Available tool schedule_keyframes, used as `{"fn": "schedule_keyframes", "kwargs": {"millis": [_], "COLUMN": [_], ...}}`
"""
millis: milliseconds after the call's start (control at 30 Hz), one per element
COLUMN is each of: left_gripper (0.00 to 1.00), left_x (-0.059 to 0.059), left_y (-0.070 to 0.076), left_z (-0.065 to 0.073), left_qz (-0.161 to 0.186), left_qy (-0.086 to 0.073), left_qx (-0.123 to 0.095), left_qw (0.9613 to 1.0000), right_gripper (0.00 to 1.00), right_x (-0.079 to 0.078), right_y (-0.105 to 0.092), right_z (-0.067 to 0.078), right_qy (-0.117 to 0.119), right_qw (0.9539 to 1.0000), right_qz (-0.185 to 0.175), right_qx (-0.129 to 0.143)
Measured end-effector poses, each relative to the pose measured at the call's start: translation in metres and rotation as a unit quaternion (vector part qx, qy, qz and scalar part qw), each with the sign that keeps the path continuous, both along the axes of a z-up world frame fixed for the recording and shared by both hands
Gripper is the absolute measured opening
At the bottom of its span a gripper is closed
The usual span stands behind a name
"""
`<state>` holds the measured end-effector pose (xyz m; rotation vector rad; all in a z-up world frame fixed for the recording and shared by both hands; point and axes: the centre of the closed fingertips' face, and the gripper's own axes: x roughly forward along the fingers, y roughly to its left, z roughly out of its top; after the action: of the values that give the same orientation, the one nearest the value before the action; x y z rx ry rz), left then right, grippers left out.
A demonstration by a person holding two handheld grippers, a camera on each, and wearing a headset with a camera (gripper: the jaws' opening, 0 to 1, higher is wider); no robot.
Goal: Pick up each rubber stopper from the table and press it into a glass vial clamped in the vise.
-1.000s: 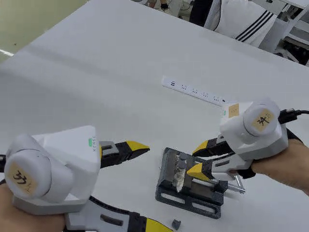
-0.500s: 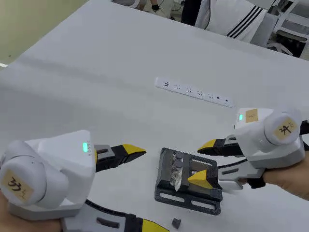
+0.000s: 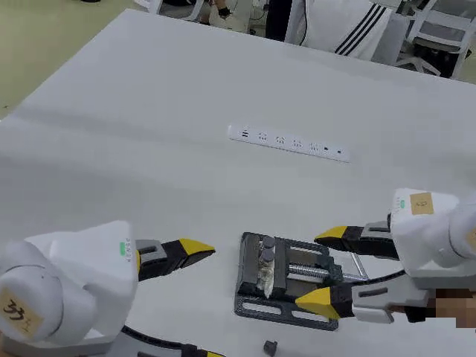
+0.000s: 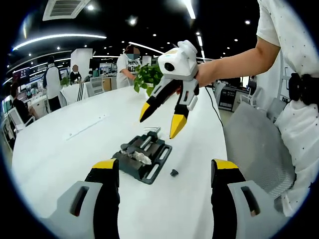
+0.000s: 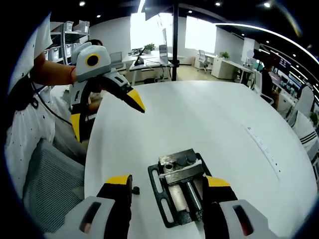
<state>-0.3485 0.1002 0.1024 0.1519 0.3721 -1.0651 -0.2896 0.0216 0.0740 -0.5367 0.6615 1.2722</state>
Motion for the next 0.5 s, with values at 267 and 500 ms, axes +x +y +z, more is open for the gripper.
{"fn": "schedule_keyframes", "kwargs": {"millis": [267,500], "left_gripper": [0.69,0.62], "left_x": [-0.001,0.000], "left_y": [-0.004,-0.010], "left_z": [-0.010,-0.022], "left_qz": [-0.021,-0.048], "left_qy": [-0.001,0.000], "left_qx": [0.029,0.053], "left_qw": [0.9994,0.9974], "right_gripper": [0.65,0.76], "right_x": [-0.015,-0.025], "right_y": [-0.012,-0.027], "right_z": [-0.002,-0.006], "right_qy": [-0.002,0.001], "right_qw": [0.9995,0.9986], "right_qz": [-0.006,-0.014], "right_qx": [0.031,0.052]}}
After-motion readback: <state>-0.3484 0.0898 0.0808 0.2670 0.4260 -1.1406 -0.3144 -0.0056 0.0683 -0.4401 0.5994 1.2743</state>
